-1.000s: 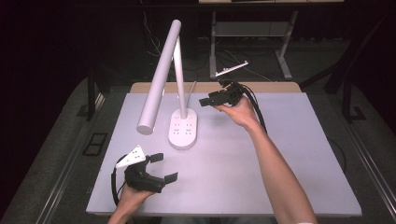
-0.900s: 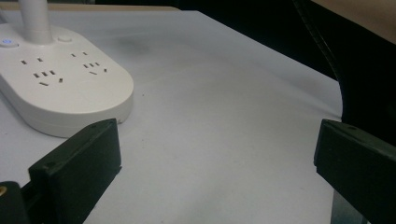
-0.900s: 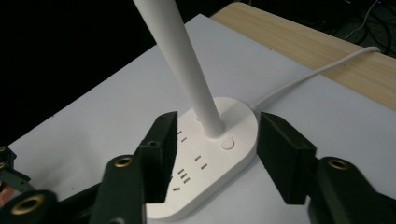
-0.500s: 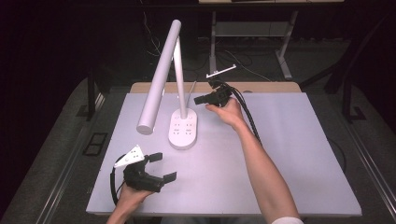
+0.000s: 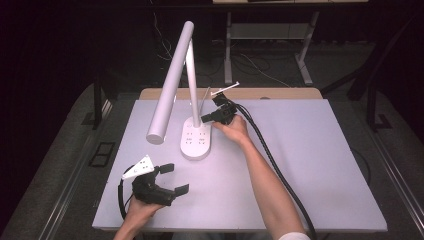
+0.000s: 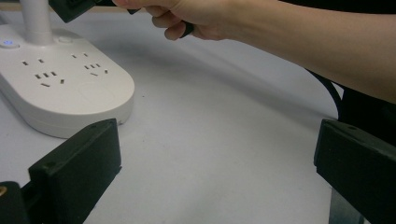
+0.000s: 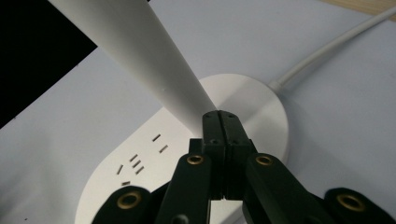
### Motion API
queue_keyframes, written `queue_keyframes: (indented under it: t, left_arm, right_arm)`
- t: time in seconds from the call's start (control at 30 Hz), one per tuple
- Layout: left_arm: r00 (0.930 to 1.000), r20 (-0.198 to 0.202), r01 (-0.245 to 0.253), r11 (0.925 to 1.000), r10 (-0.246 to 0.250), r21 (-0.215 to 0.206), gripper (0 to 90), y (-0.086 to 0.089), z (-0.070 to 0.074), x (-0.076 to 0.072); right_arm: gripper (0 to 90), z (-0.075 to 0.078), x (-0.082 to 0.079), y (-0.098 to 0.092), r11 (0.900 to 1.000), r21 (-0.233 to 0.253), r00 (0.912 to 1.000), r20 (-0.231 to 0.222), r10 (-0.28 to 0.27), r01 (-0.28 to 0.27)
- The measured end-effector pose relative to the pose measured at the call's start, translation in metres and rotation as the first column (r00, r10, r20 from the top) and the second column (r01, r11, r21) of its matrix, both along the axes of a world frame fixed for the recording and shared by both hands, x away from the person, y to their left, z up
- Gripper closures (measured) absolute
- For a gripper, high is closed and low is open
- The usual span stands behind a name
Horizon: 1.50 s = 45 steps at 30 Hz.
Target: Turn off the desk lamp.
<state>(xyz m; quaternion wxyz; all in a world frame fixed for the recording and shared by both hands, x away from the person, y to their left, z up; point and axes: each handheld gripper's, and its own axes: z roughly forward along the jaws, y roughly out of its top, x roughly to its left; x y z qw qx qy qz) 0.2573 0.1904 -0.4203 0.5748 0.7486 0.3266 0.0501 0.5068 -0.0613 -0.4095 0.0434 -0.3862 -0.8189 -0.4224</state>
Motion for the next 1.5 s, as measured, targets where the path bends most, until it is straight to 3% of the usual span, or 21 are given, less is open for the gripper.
queue_keyframes:
  t: [0.4,0.47,0.87,1.1,1.33,1.43,1.5]
  left_arm:
    - [1.0,-0.001,-0.002,1.0,0.002,0.005,0.0,0.001,0.0,0.002]
    - [1.0,-0.001,-0.004,1.0,0.004,0.007,0.0,0.002,-0.001,0.003]
    - [1.0,0.002,0.0,1.0,0.0,0.007,0.0,0.0,0.0,0.002]
    - [1.0,0.001,0.003,1.0,-0.003,0.009,0.0,0.0,0.0,0.002]
    - [1.0,-0.002,0.004,0.9999,-0.004,0.012,0.0,0.0,-0.001,0.003]
    - [1.0,0.0,0.003,0.9999,-0.003,0.011,0.0,0.001,-0.001,0.003]
    - [1.0,-0.002,0.003,0.9999,-0.003,0.011,0.0,0.001,-0.001,0.002]
  right_arm:
    - [90.0,-0.016,0.001,0.002,1.0,-0.016,0.9995,-0.031,0.0,-0.001]
    - [90.0,-0.017,0.001,0.002,1.0,0.0,0.9992,-0.039,-0.009,0.009]
    - [90.0,-0.013,-0.006,0.008,0.998,-0.068,0.9999,0.016,-0.005,0.006]
    - [90.0,-0.016,-0.002,-0.003,0.999,-0.045,0.9995,-0.012,-0.028,0.027]
    - [90.0,-0.018,0.0,-0.006,0.998,0.038,0.9991,-0.018,-0.038,0.039]
    - [90.0,-0.019,0.0,-0.004,0.999,0.008,0.999,-0.007,-0.045,0.045]
    - [90.0,-0.022,0.002,-0.006,0.998,0.039,0.9983,-0.031,-0.049,0.05]
